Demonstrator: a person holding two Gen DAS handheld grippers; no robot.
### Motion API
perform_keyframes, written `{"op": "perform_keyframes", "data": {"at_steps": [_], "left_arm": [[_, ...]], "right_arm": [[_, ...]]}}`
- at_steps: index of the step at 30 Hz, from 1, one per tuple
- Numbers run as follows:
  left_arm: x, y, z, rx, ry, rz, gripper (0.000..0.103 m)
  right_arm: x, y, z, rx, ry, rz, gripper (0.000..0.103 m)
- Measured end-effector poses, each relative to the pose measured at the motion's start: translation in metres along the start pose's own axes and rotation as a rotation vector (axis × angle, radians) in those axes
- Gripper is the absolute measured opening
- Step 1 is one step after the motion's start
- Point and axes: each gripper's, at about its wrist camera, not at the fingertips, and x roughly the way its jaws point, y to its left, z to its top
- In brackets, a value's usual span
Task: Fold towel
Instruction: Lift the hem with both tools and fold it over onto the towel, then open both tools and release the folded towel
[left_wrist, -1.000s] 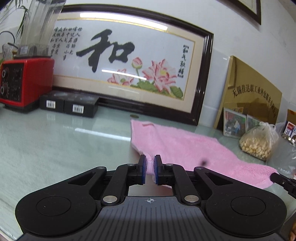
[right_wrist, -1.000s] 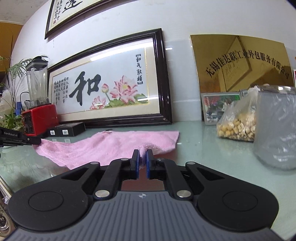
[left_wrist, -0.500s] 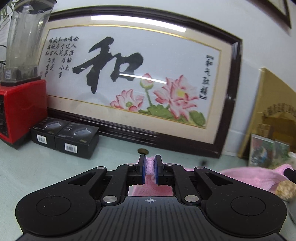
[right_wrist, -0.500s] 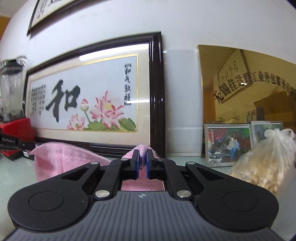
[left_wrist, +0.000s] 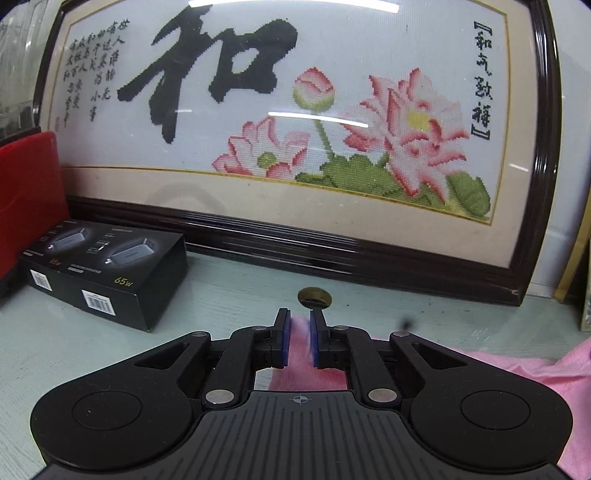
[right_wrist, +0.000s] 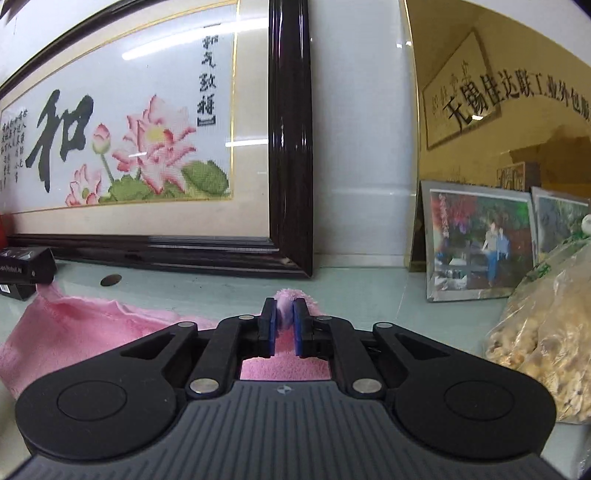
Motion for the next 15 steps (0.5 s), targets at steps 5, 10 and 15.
{"op": "perform_keyframes", "data": {"at_steps": [5, 10, 15], "left_arm": [[0.000, 0.016, 0.014, -0.063, -0.029, 0.000, 0.041], [-0.011, 0.018, 0.004, 0.003, -0.025, -0.009, 0.060], [-0.016, 0.013, -0.015, 0.098, 0.010, -0.027, 0.061]], "right_arm": [[-0.006, -0.012, -0.002, 0.068, -0.028, -0.011, 0.026], [-0.023, -0.030, 0.001, 0.105, -0.081, -0.046, 0.036], [-0.026, -0.039, 0.001, 0.130, -0.082, -0.025, 0.049]]}}
